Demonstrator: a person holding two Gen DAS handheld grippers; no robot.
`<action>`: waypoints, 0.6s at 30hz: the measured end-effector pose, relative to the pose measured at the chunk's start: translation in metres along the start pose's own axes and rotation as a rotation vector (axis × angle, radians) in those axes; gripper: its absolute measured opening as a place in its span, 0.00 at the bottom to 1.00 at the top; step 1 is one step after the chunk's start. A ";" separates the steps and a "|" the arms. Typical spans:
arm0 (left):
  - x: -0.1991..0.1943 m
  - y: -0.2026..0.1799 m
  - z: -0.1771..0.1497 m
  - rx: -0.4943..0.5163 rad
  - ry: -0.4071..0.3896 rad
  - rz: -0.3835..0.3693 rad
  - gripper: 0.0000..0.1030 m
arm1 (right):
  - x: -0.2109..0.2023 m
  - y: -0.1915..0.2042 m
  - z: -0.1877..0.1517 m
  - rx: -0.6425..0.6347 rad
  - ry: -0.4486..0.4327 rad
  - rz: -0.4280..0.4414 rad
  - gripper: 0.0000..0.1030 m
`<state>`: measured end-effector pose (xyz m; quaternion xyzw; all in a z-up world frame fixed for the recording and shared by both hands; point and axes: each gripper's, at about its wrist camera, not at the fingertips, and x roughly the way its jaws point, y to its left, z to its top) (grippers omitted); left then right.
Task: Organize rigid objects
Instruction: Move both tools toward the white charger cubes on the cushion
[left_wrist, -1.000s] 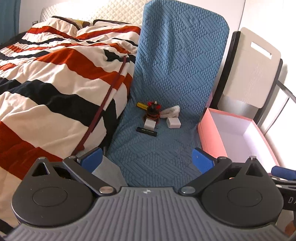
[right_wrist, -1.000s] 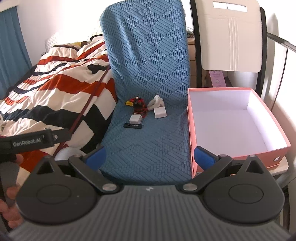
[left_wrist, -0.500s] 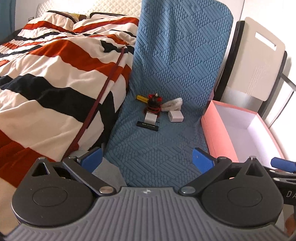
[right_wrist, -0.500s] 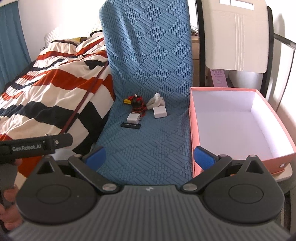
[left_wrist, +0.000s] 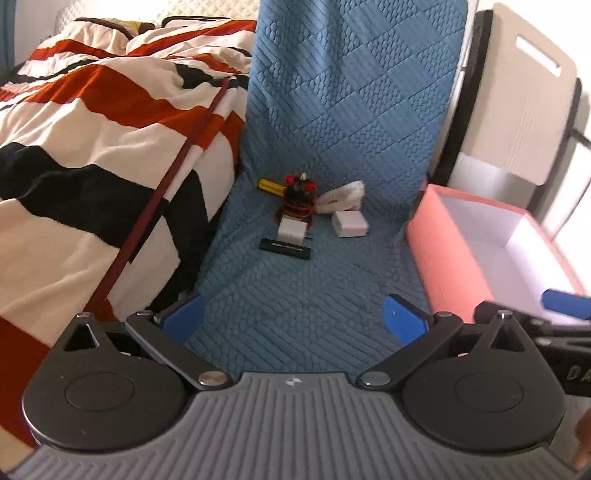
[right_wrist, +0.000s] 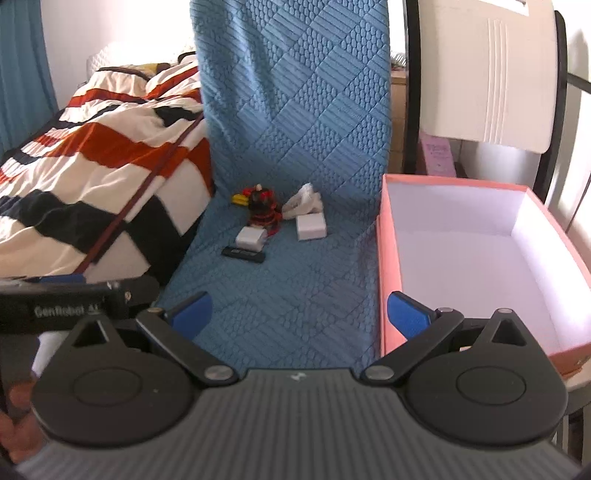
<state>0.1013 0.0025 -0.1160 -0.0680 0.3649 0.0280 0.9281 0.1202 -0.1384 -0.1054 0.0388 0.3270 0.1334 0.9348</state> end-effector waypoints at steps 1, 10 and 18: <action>0.007 -0.002 0.000 -0.001 -0.002 0.024 1.00 | 0.003 -0.001 0.001 -0.002 -0.008 0.004 1.00; 0.049 -0.009 0.012 0.010 -0.047 0.031 1.00 | 0.041 -0.007 0.001 0.001 -0.011 0.058 1.00; 0.092 0.005 0.025 -0.023 -0.068 0.043 1.00 | 0.067 -0.007 0.003 -0.006 -0.031 0.099 1.00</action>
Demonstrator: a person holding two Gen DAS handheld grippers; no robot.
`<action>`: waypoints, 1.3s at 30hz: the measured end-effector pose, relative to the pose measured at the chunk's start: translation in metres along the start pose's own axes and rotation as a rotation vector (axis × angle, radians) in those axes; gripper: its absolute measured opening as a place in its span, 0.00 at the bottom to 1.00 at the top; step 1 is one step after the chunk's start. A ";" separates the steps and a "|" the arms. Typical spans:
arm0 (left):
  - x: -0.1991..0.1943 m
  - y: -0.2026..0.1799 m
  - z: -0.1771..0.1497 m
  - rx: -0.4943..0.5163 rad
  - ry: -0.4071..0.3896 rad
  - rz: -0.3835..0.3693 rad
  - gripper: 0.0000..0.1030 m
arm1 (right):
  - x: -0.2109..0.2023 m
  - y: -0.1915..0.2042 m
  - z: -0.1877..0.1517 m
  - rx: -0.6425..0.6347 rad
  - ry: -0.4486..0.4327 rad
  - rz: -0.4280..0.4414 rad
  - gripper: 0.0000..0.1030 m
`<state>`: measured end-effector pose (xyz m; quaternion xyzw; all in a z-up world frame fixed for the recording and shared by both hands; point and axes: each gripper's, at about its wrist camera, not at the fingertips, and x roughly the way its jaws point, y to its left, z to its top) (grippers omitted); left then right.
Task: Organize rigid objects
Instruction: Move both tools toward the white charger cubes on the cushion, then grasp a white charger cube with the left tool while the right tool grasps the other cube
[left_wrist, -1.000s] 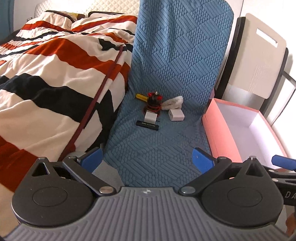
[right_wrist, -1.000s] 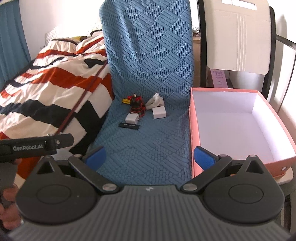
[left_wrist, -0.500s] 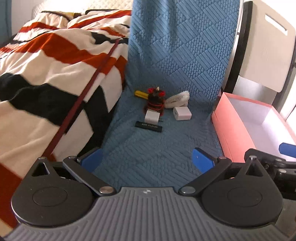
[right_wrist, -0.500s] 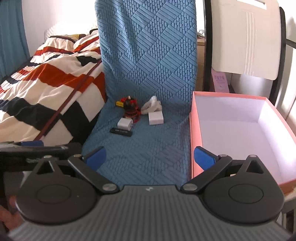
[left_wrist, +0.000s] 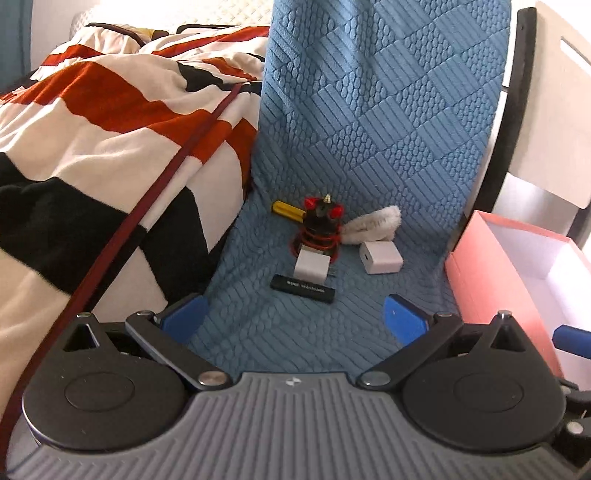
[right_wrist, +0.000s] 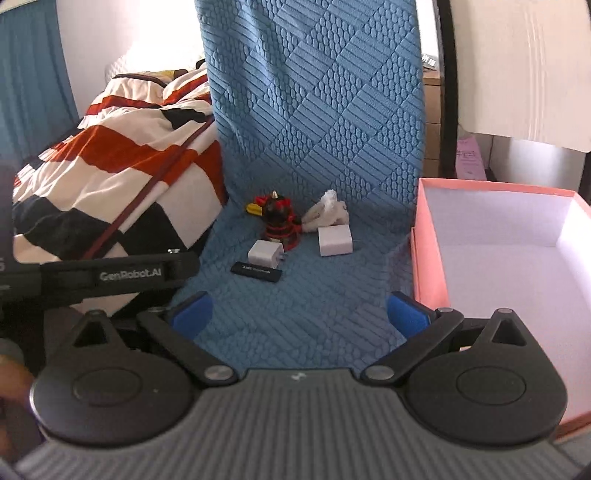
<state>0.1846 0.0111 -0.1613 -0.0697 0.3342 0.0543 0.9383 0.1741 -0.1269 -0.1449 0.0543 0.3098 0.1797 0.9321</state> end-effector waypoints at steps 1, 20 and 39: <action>0.005 0.001 -0.001 0.003 0.001 0.000 1.00 | 0.004 0.000 0.000 -0.007 0.001 -0.008 1.00; 0.111 0.017 0.017 -0.005 0.103 -0.149 1.00 | 0.076 0.002 0.015 -0.124 0.022 -0.056 0.68; 0.193 0.024 0.046 -0.073 0.201 -0.226 0.81 | 0.170 -0.021 0.037 -0.175 0.150 -0.006 0.71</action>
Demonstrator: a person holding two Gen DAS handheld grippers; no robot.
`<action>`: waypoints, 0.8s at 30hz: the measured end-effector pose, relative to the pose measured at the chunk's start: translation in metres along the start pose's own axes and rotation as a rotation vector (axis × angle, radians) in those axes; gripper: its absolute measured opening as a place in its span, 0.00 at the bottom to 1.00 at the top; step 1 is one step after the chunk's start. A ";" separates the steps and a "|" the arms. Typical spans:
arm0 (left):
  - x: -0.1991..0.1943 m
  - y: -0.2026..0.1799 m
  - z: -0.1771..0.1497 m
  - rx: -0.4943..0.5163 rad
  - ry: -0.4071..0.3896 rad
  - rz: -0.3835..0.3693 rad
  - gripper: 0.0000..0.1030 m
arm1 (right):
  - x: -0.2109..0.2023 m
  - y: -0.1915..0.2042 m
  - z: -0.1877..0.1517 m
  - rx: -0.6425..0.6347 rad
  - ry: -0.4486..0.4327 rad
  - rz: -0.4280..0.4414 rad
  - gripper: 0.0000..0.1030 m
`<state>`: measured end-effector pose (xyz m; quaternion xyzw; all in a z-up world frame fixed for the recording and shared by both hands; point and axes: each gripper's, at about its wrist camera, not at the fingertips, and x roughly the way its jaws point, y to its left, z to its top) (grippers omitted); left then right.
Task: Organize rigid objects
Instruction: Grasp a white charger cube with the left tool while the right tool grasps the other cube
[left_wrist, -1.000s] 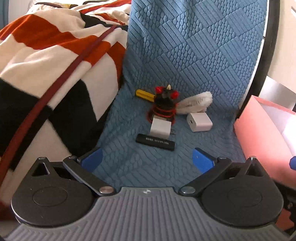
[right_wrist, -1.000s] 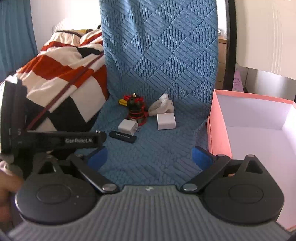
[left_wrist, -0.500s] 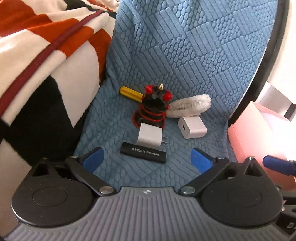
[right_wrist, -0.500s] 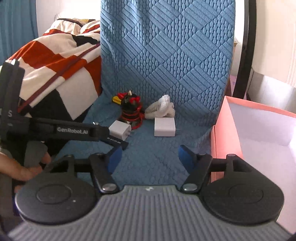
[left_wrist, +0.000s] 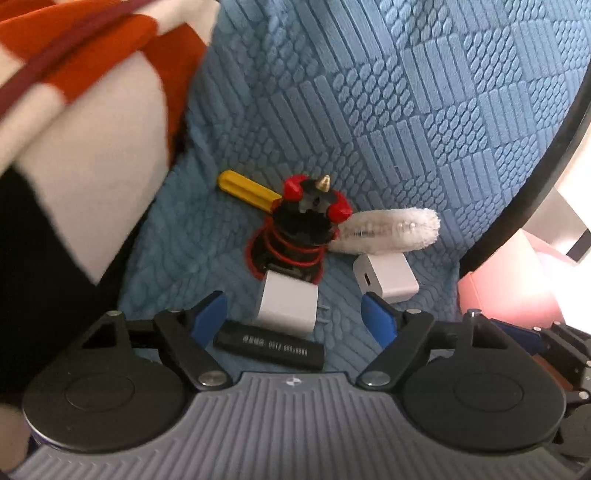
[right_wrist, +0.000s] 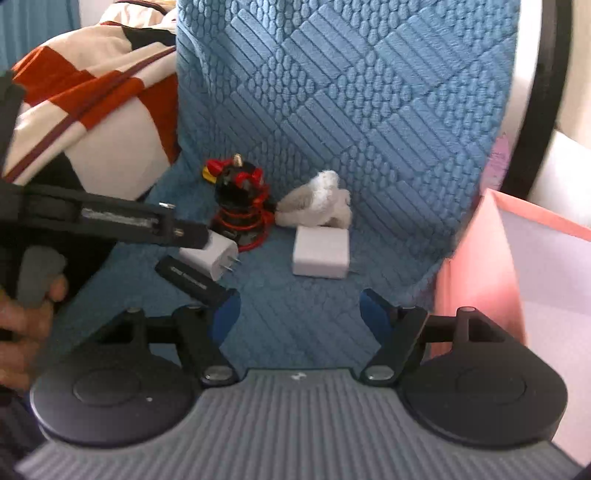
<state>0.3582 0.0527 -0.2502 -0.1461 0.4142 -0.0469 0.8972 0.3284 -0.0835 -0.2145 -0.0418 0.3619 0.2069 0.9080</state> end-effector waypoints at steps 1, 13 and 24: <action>0.005 -0.001 0.002 0.006 0.003 0.003 0.81 | 0.003 -0.001 0.002 0.001 0.003 0.005 0.71; 0.045 -0.004 0.016 0.038 0.069 0.061 0.79 | 0.063 -0.020 0.018 -0.028 0.064 -0.015 0.71; 0.061 -0.003 0.015 0.050 0.119 0.089 0.69 | 0.092 -0.021 0.025 -0.094 0.077 0.019 0.70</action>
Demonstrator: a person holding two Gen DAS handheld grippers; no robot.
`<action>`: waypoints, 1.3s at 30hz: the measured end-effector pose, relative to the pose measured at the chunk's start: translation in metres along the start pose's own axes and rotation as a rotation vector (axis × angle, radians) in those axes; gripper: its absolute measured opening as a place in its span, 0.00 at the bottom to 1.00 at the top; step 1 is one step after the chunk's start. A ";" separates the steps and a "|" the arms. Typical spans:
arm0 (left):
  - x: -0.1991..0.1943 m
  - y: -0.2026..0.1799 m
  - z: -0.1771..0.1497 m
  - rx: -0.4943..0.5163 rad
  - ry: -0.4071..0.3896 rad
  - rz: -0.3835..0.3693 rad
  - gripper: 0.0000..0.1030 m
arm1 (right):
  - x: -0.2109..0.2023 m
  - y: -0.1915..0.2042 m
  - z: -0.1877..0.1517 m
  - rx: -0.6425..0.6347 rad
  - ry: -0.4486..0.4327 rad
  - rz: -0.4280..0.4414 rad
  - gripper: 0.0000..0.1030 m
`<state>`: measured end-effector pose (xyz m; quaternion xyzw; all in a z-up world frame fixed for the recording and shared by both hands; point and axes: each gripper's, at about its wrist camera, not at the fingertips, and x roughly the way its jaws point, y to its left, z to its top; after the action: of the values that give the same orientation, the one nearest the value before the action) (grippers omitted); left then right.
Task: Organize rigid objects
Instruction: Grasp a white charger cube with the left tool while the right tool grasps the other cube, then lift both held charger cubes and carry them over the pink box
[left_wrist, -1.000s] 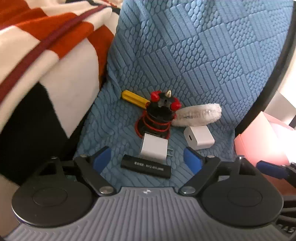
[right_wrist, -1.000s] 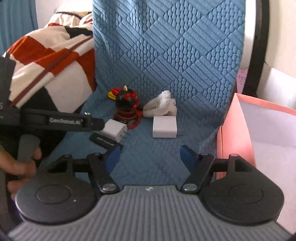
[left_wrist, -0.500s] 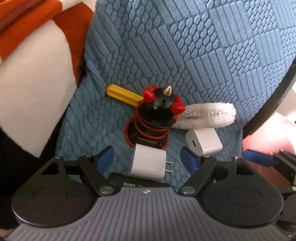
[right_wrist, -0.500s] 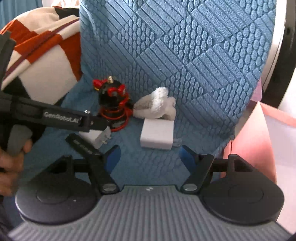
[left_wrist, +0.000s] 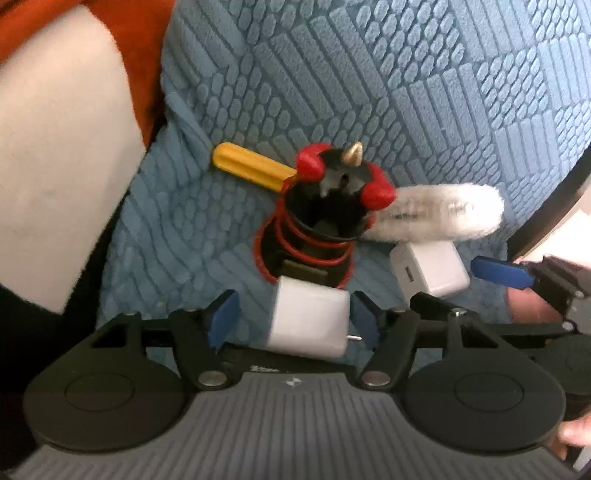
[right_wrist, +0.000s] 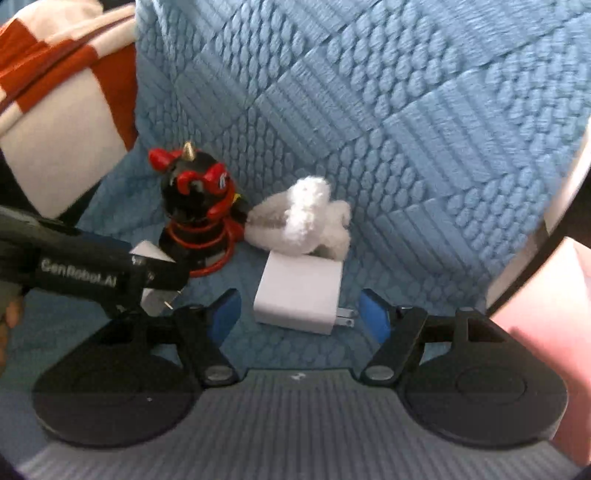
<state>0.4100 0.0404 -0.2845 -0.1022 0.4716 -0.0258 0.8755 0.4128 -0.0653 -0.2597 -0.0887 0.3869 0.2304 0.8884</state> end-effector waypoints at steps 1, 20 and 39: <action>0.000 0.000 0.000 -0.004 0.002 -0.002 0.69 | 0.004 0.002 0.001 -0.003 0.007 -0.001 0.70; -0.004 0.000 -0.001 0.014 0.011 -0.014 0.68 | 0.030 0.027 0.000 -0.092 -0.004 -0.094 0.57; -0.008 -0.013 -0.012 0.047 -0.043 0.007 0.62 | -0.013 0.022 -0.029 -0.028 0.042 -0.119 0.57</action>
<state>0.3963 0.0269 -0.2818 -0.0806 0.4521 -0.0315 0.8878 0.3753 -0.0605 -0.2697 -0.1289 0.3963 0.1805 0.8909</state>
